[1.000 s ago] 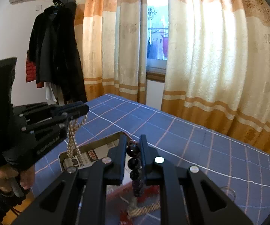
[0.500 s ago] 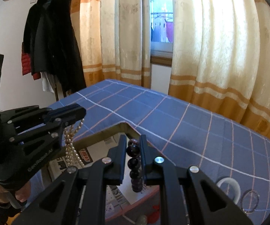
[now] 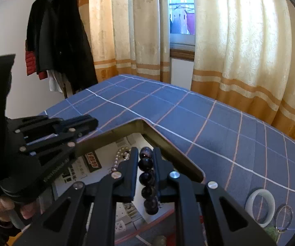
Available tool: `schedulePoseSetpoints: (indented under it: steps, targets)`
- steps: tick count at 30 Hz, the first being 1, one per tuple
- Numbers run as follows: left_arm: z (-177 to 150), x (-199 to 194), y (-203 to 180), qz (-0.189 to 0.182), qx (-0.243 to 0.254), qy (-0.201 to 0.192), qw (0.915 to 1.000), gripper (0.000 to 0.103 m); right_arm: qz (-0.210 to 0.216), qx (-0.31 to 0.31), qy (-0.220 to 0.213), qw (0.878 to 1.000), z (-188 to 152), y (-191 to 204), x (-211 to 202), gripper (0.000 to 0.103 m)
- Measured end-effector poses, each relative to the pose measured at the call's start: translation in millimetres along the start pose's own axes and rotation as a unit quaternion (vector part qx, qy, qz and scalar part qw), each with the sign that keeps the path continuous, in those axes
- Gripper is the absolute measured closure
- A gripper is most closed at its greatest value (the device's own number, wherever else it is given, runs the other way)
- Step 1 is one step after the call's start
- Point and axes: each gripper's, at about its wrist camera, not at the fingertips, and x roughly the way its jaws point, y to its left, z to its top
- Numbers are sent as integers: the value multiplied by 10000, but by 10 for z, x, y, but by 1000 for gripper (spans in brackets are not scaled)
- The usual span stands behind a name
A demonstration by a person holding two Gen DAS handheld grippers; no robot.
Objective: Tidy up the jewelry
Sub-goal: 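Carry the pearl necklace and black bead bracelet over the pink tin with both tools, then open both tools to drop the necklace and bracelet into the tin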
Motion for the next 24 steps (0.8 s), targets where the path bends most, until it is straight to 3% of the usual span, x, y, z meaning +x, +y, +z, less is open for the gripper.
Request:
schedulePoseSetpoints:
  steps: [2, 6, 7, 8, 9, 10, 15, 20, 24]
  targets:
    - [-18, -13, 43, -145, -121, 13, 9998, 96, 21, -41, 20, 10000, -8, 3, 9, 83]
    - [-18, -71, 58, -138, -147, -54, 9998, 93, 49, -6, -17, 10000, -7, 0, -21, 60]
    - [-17, -79, 55, -124, -146, -26, 9998, 82, 80, 16, -7, 10000, -10, -10, -16, 51]
    - [-13, -82, 53, -135, -146, 7, 9998, 73, 85, 30, -16, 10000, -18, -14, -21, 49]
    - [-12, -93, 55, -161, -157, 10, 9997, 45, 58, 26, -31, 10000, -24, -10, -31, 49]
    - [-12, -117, 56, -168, -164, -30, 9997, 28, 33, 23, -45, 10000, -21, -9, -36, 49]
    - [-10, -227, 150, -94, -411, -103, 9991, 27, -146, 55, -154, 9998, -33, -69, -111, 49]
    - [-58, -344, 85, 410, -150, -75, 9990, 27, -287, 316, -161, 9990, -6, -212, -197, 43]
    - [-99, -473, 34, 177, -137, -148, 9996, 27, -482, 460, -323, 9973, -7, -299, -431, 42]
